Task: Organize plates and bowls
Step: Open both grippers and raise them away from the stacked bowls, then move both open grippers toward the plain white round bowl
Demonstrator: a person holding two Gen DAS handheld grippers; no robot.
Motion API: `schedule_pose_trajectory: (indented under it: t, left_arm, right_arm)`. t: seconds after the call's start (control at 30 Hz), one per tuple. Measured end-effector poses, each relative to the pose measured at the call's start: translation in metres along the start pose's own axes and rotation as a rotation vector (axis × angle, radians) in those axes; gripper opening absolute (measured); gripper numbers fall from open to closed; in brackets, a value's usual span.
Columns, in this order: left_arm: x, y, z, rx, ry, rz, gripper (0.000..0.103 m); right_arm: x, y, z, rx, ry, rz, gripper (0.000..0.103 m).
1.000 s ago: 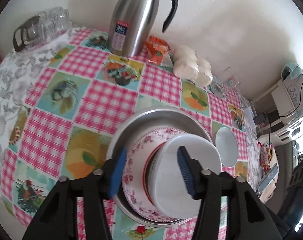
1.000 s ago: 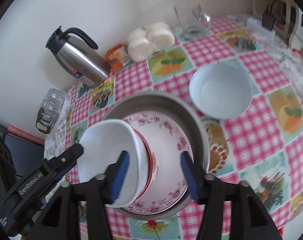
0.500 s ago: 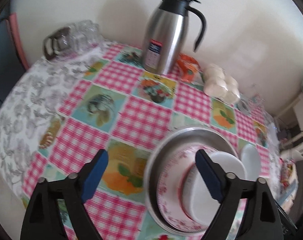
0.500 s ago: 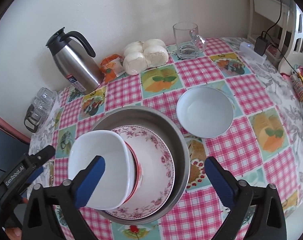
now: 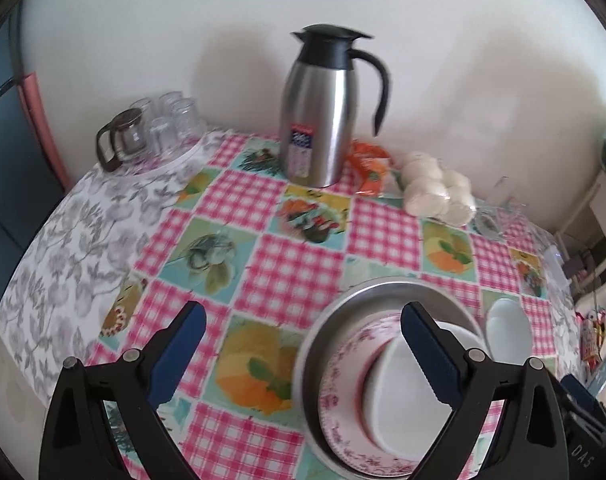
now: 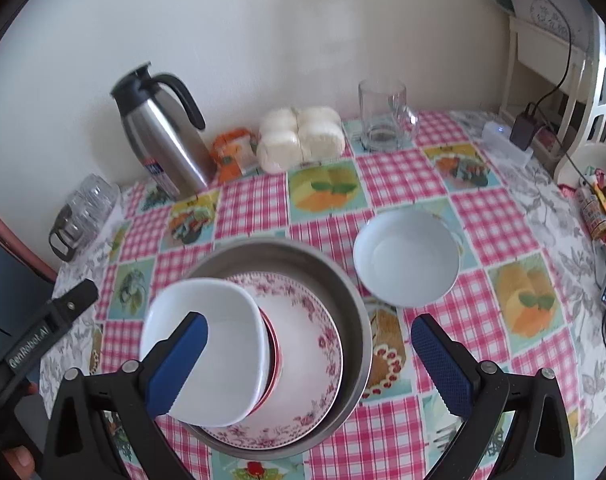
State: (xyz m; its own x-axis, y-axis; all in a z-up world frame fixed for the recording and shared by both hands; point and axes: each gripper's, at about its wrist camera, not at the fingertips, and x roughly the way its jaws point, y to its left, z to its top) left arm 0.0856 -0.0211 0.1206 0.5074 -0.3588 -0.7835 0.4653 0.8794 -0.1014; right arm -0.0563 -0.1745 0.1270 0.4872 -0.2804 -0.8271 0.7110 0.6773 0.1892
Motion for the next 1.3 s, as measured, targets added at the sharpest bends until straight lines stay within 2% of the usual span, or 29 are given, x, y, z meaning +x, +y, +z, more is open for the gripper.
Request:
schedule_pose_trajectory:
  t: [0.13, 0.3, 0.47, 0.53, 0.63, 0.73, 0.9, 1.03, 1.13, 1.23, 1.3]
  left_arm:
    - [-0.007, -0.016, 0.001, 0.032, -0.023, -0.049, 0.098]
    - [-0.026, -0.033, 0.002, 0.048, -0.111, -0.096, 0.098]
    - [-0.042, -0.055, -0.001, 0.086, -0.189, -0.183, 0.098]
    - [-0.046, -0.068, -0.006, 0.114, -0.211, -0.187, 0.098]
    - [-0.049, -0.088, -0.015, 0.165, -0.239, -0.145, 0.098]
    - [-0.046, -0.110, -0.023, 0.200, -0.224, -0.124, 0.098]
    - [-0.031, -0.144, -0.032, 0.225, -0.132, -0.181, 0.098]
    - [-0.024, -0.167, -0.038, 0.268, -0.116, -0.169, 0.098]
    - [-0.019, -0.175, -0.037, 0.248, -0.119, -0.205, 0.098]
    - [-0.011, -0.179, -0.035, 0.209, -0.085, -0.285, 0.098]
    - [-0.006, -0.182, -0.034, 0.194, -0.074, -0.313, 0.098]
  right_arm:
    - [-0.013, -0.010, 0.006, 0.013, -0.058, -0.005, 0.103]
    - [-0.033, -0.030, 0.011, 0.047, -0.151, -0.009, 0.103]
    - [-0.052, -0.042, 0.015, -0.006, -0.247, -0.118, 0.103]
    - [-0.058, -0.050, 0.015, -0.012, -0.277, -0.148, 0.103]
    - [-0.064, -0.062, 0.011, -0.020, -0.303, -0.169, 0.103]
    - [-0.065, -0.073, 0.010, -0.016, -0.289, -0.169, 0.103]
    - [-0.062, -0.098, 0.010, 0.036, -0.246, -0.178, 0.103]
    - [-0.055, -0.117, 0.012, 0.056, -0.208, -0.201, 0.103]
    - [-0.050, -0.135, 0.013, 0.091, -0.186, -0.190, 0.103]
    - [-0.048, -0.151, 0.015, 0.118, -0.174, -0.195, 0.103]
    - [-0.047, -0.160, 0.016, 0.131, -0.175, -0.198, 0.103]
